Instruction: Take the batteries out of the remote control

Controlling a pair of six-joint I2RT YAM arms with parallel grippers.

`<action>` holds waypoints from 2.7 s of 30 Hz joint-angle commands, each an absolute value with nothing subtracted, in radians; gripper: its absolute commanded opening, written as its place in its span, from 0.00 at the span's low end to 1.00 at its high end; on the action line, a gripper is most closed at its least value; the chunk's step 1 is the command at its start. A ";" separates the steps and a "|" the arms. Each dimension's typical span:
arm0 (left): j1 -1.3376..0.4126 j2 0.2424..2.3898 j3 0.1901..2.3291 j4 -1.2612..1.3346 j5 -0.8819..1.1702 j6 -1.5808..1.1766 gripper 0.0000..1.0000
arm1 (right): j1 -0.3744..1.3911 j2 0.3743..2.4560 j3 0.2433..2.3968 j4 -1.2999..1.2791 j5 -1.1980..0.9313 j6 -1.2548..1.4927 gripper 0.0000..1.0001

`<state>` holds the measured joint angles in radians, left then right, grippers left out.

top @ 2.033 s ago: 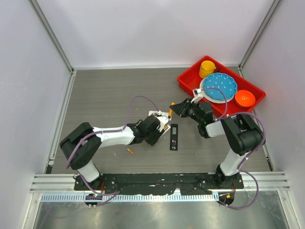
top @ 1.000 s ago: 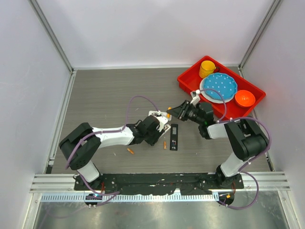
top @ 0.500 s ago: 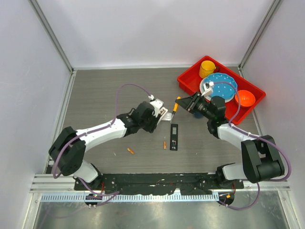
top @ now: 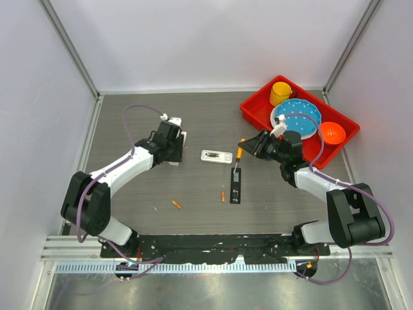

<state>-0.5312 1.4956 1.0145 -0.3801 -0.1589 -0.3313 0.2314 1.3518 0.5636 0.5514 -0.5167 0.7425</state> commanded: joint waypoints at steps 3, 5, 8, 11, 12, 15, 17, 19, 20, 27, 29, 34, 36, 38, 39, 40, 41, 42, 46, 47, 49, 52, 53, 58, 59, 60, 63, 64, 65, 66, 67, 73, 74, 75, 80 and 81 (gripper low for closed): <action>-0.422 1.549 1.057 -0.457 -0.189 -0.393 0.00 | 0.227 1.301 0.609 0.494 -0.489 0.660 0.01; -0.400 1.574 1.063 -0.459 -0.187 -0.394 0.00 | 0.227 1.299 0.607 0.479 -0.486 0.654 0.01; -0.393 1.601 1.071 -0.460 -0.205 -0.388 0.00 | 0.226 1.299 0.607 0.472 -0.485 0.646 0.02; -0.393 1.638 1.072 -0.460 -0.224 -0.377 0.00 | 0.227 1.298 0.604 0.469 -0.479 0.640 0.01; -0.393 1.660 1.075 -0.468 -0.227 -0.376 0.01 | 0.227 1.298 0.604 0.469 -0.476 0.638 0.01; -0.393 1.687 1.083 -0.477 -0.230 -0.374 0.07 | 0.227 1.296 0.601 0.468 -0.471 0.638 0.01; -0.393 1.701 1.085 -0.479 -0.222 -0.376 0.14 | 0.227 1.293 0.601 0.468 -0.471 0.638 0.01; -0.393 1.695 1.081 -0.477 -0.215 -0.377 0.38 | 0.227 1.293 0.598 0.466 -0.471 0.635 0.01; -0.393 1.689 1.080 -0.476 -0.210 -0.374 0.54 | 0.227 1.293 0.597 0.466 -0.471 0.634 0.01; -0.393 1.606 1.057 -0.460 -0.190 -0.379 0.94 | 0.227 1.293 0.594 0.466 -0.466 0.632 0.01; -0.393 1.597 1.061 -0.469 -0.181 -0.382 0.94 | 0.227 1.293 0.594 0.466 -0.466 0.632 0.01; -0.423 1.572 1.080 -0.505 -0.167 -0.408 0.93 | 0.227 1.293 0.595 0.466 -0.469 0.634 0.01; -0.458 1.566 1.089 -0.503 -0.158 -0.416 0.93 | 0.227 1.290 0.598 0.468 -0.474 0.634 0.02; -0.489 1.569 1.104 -0.508 -0.158 -0.423 0.93 | 0.227 1.289 0.601 0.466 -0.476 0.637 0.01; -0.518 1.575 1.124 -0.511 -0.155 -0.426 0.93 | 0.227 1.284 0.601 0.466 -0.476 0.637 0.01; -0.535 1.591 1.135 -0.512 -0.152 -0.431 0.93 | 0.226 1.282 0.601 0.468 -0.477 0.638 0.01; -0.549 1.601 1.144 -0.512 -0.143 -0.437 0.93 | 0.225 1.278 0.601 0.468 -0.477 0.637 0.01; -0.563 1.612 1.166 -0.506 -0.134 -0.442 0.92 | 0.227 1.278 0.601 0.466 -0.479 0.638 0.01; -0.644 1.672 1.219 -0.486 -0.106 -0.456 0.92 | 0.225 1.253 0.598 0.443 -0.469 0.627 0.01; -0.658 1.699 1.230 -0.476 -0.098 -0.460 0.92 | 0.225 1.252 0.597 0.437 -0.466 0.621 0.01; -0.682 1.732 1.265 -0.462 -0.063 -0.463 0.92 | 0.222 1.246 0.595 0.422 -0.451 0.617 0.01; -0.733 1.798 1.322 -0.453 -0.022 -0.466 0.90 | 0.218 1.232 0.585 0.413 -0.433 0.615 0.01; -0.751 1.830 1.339 -0.454 -0.009 -0.469 0.90 | 0.218 1.227 0.581 0.411 -0.425 0.612 0.01; -0.792 1.896 1.411 -0.448 0.054 -0.479 0.89 | 0.216 1.207 0.575 0.387 -0.419 0.603 0.01; -0.798 1.904 1.419 -0.439 0.075 -0.483 0.89 | 0.216 1.206 0.575 0.382 -0.416 0.600 0.01; -0.810 1.916 1.420 -0.430 0.086 -0.486 0.89 | 0.216 1.198 0.574 0.379 -0.414 0.597 0.01; -0.828 1.933 1.422 -0.402 0.112 -0.503 0.89 | 0.215 1.189 0.566 0.365 -0.411 0.591 0.01; -0.840 1.940 1.424 -0.397 0.117 -0.506 0.89 | 0.218 1.181 0.561 0.362 -0.411 0.591 0.01; -0.844 1.948 1.425 -0.385 0.124 -0.512 0.89 | 0.216 1.175 0.558 0.361 -0.411 0.591 0.01; -0.848 1.954 1.425 -0.379 0.153 -0.518 0.89 | 0.215 1.169 0.554 0.356 -0.410 0.592 0.01; -0.851 1.971 1.425 -0.374 0.163 -0.526 0.89 | 0.216 1.157 0.551 0.342 -0.408 0.592 0.02; -0.870 2.016 1.436 -0.335 0.189 -0.551 0.88 | 0.215 1.091 0.543 0.243 -0.338 0.569 0.01; -0.873 2.028 1.443 -0.336 0.189 -0.552 0.87 | 0.216 1.059 0.540 0.233 -0.330 0.565 0.01; -0.877 2.031 1.448 -0.334 0.186 -0.549 0.87 | 0.216 1.045 0.537 0.223 -0.322 0.563 0.01; -0.894 2.082 1.531 -0.431 0.092 -0.526 0.87 | 0.216 0.948 0.515 0.172 -0.282 0.561 0.01; -0.899 2.095 1.539 -0.443 0.077 -0.525 0.87 | 0.216 0.912 0.511 0.166 -0.278 0.560 0.01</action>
